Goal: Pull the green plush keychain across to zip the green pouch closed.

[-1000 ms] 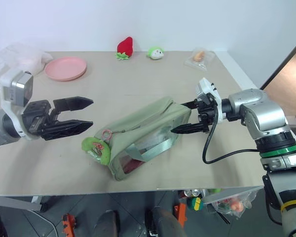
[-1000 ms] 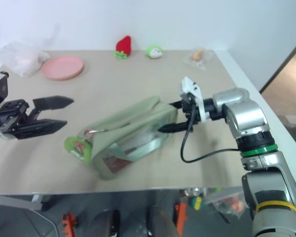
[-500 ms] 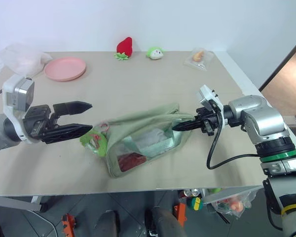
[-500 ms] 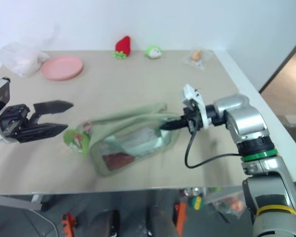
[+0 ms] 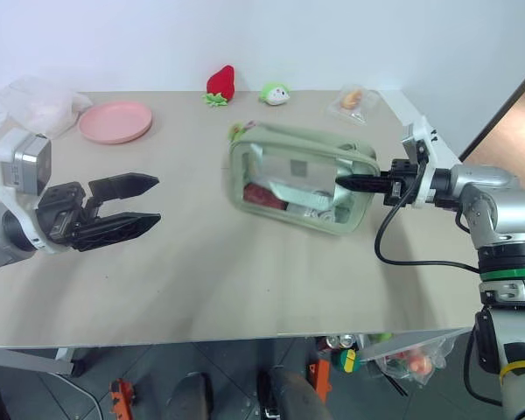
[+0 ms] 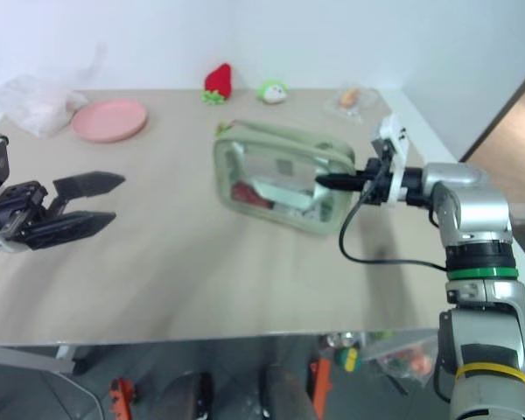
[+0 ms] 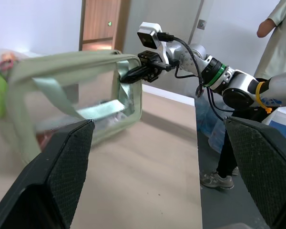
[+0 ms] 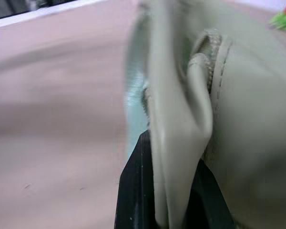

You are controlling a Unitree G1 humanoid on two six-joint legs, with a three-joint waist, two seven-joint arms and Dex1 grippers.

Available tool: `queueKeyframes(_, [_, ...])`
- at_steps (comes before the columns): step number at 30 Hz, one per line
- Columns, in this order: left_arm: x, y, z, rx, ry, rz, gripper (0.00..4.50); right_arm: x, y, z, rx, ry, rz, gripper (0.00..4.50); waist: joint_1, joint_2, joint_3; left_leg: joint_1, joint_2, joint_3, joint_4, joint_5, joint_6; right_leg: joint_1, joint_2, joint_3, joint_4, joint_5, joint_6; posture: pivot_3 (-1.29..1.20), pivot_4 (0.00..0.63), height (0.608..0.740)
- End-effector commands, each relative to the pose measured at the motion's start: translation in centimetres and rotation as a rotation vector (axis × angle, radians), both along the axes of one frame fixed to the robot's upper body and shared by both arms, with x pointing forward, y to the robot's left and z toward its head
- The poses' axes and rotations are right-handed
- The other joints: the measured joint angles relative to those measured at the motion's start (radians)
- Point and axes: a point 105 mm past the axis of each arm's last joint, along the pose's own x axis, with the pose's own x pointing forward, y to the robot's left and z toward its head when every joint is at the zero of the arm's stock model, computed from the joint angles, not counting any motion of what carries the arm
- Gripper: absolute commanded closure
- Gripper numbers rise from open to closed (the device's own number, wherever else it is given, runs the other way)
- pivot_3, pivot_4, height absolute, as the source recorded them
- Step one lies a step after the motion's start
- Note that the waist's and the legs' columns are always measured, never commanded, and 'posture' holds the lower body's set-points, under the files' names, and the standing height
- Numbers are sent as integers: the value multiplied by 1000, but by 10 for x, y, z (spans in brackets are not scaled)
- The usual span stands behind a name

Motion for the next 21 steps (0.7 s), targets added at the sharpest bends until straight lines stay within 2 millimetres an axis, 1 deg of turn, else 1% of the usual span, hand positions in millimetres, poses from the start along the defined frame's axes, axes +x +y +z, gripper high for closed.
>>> queueKeyframes(1, [-1,9,13,1,-68,46,0,-6,24,20,24,-98,84,4457,-2,0,0,0,1,0,0,0,0,0,1,0,0,0,0,0,150,740])
queueKeyframes(4, [3,19,18,-19,-73,86,0,-8,38,16,16,-93,130,4457,-2,0,0,0,2,0,0,0,0,0,2,0,0,0,0,0,150,740])
queueKeyframes(6, [6,31,26,-84,-74,127,0,-9,48,20,25,-105,176,4457,-2,0,0,0,3,0,0,0,0,0,2,0,0,0,0,0,150,740])
queueKeyframes(11, [7,43,38,-190,-76,172,0,-10,61,28,44,-121,241,4457,-2,0,0,0,4,0,0,0,0,0,1,0,0,0,-1,0,150,740])
queueKeyframes(15, [7,45,41,-213,-75,184,0,-11,70,24,34,-112,284,4457,-1,0,0,0,3,0,0,0,0,0,-1,0,0,0,0,0,150,740])
queueKeyframes(17, [5,45,44,-222,-81,190,0,-15,82,15,14,-90,342,4457,0,0,0,-1,3,0,0,0,0,0,-1,0,0,0,0,0,150,740])
queueKeyframes(19, [4,44,45,-224,-82,193,0,-16,89,11,14,-77,364,4457,-1,0,0,-1,3,0,0,0,0,0,-1,0,0,0,0,0,150,740])
queueKeyframes(21, [3,42,44,-219,-80,193,0,-17,96,3,-7,-66,387,4457,-1,0,0,0,4,0,0,0,0,0,0,-1,0,0,-1,0,150,740])
